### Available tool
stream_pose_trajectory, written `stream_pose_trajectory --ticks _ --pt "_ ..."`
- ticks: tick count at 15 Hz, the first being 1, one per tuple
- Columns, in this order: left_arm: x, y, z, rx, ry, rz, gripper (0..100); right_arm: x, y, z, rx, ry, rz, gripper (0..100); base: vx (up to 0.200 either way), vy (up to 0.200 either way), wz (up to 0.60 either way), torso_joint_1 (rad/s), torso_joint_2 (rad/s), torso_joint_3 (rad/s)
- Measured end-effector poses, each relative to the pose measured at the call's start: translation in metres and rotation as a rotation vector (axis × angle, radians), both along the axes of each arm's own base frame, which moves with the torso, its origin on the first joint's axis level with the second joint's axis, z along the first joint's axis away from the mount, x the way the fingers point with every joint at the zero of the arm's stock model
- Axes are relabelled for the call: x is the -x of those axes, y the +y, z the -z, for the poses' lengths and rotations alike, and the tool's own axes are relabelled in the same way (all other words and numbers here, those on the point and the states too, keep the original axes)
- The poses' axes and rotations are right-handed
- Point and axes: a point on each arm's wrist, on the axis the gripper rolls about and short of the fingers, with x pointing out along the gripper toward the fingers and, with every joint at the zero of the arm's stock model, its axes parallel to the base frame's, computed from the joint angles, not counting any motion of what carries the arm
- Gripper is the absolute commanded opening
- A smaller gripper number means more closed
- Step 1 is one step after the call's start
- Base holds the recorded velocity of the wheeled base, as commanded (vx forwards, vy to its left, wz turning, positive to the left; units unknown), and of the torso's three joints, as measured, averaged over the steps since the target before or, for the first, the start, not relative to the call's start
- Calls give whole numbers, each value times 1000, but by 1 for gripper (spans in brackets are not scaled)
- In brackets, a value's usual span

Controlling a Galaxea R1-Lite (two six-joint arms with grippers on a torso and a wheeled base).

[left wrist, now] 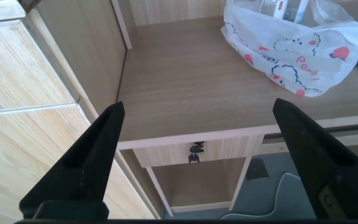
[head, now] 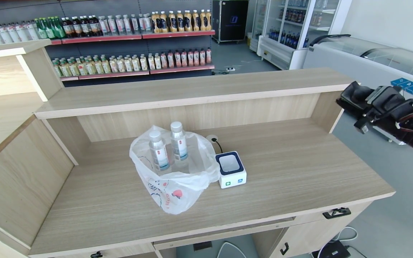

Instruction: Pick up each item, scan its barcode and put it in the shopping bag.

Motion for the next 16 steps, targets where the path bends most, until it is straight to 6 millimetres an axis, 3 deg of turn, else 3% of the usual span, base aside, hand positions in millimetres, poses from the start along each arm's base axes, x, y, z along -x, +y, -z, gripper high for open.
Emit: stream_pose_trajectory --ticks 3,7,13,16 --pt "0 0 0 0 0 0 100 53 50 -19 315 -311 -95 0 0 0 0 0 0 0" --pt "0 0 0 0 0 0 100 100 104 -22 668 -720 -183 0 0 0 0 0 0 0" --pt "0 0 0 0 0 0 100 167 164 -17 832 -1087 -442 0 0 0 0 0 0 0" --pt "0 0 0 0 0 0 100 189 178 -12 864 -1207 -527 0 0 0 0 0 0 0"
